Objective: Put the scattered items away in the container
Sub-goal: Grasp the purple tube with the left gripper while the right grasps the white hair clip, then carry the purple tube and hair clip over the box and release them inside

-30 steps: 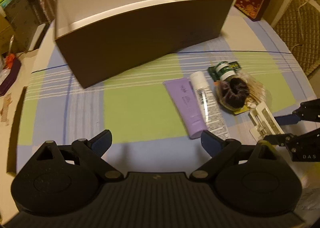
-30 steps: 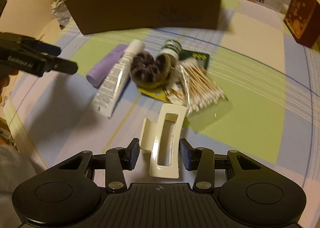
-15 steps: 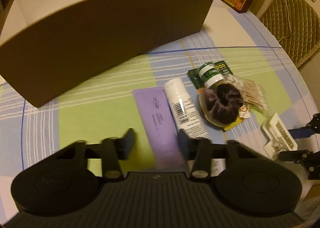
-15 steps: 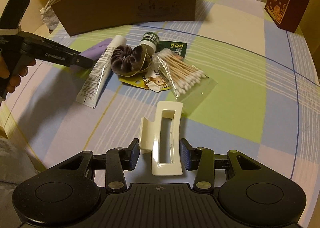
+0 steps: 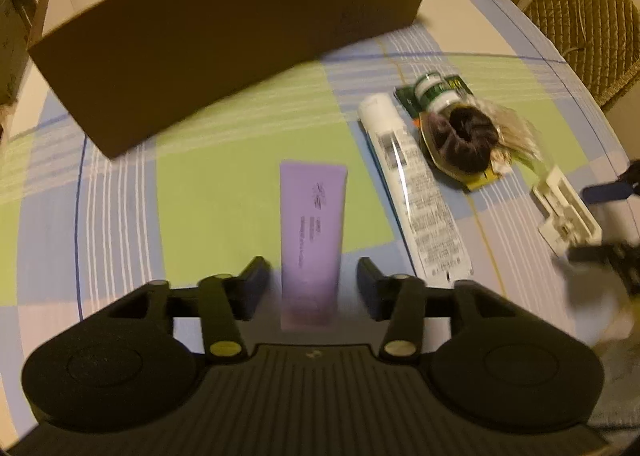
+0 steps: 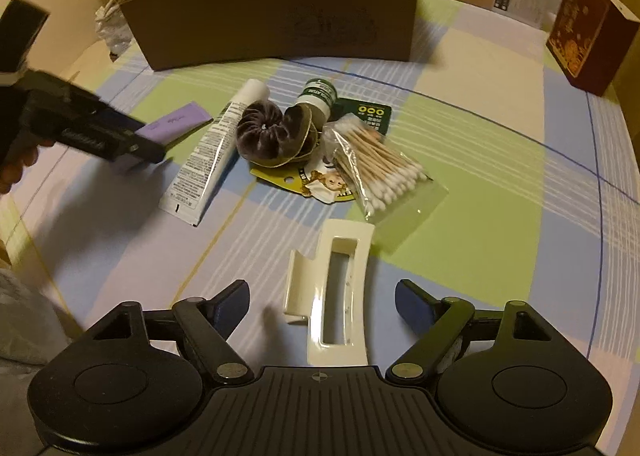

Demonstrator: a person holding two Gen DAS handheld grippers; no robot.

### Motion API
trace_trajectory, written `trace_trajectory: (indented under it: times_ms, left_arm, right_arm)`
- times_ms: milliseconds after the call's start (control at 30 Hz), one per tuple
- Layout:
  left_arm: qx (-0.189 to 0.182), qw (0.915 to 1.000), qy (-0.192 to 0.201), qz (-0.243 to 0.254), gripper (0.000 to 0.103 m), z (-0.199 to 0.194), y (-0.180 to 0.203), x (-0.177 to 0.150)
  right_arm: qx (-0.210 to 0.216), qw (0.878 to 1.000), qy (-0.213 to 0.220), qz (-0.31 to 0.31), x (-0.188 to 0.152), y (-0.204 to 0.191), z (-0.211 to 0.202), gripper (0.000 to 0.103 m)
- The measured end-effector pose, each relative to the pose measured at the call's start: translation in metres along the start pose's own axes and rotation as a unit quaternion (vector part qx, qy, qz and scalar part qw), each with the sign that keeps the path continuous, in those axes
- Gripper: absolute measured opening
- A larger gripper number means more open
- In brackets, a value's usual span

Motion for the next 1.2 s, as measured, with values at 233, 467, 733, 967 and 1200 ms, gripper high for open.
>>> trace_trajectory:
  times_ms: [233,467,733,967,1200]
  left_arm:
    - [0.021,0.9991,0.008,0.036,0.03,0.008,0.009,0.009]
    - [0.008,0.9997,0.001,0.024,0.029,-0.003,0.007,-0.006]
    - [0.011,0.9989,0.039,0.023,0.029,-0.048,0.004,-0.005]
    - [0.021,0.9967,0.075,0.021,0.029,-0.081,-0.003,0.006]
    - [0.03,0.9943,0.1,0.02,0.029,-0.102,-0.012,0.019]
  right_arm:
    - [-0.011,1.0,-0.011,-0.001,-0.003,-0.001,0.01,0.044]
    - [0.006,1.0,0.006,-0.008,0.003,-0.004,-0.006,0.044]
    - [0.04,0.999,0.031,-0.014,0.028,-0.009,-0.027,0.044]
    - [0.07,0.996,0.057,-0.029,0.06,-0.009,-0.04,0.044]
    - [0.096,0.991,0.083,-0.042,0.098,-0.007,-0.05,0.044]
Point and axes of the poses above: each gripper's, at about its wrist camera, not at the fingertips, and z roughly the way its jaws point, y to its right, x to its top, the point moved 2 cm from there along z, roughly the way its jaws point, and after that the axes turned 6 degrees about -y, right-handed, at the moved point
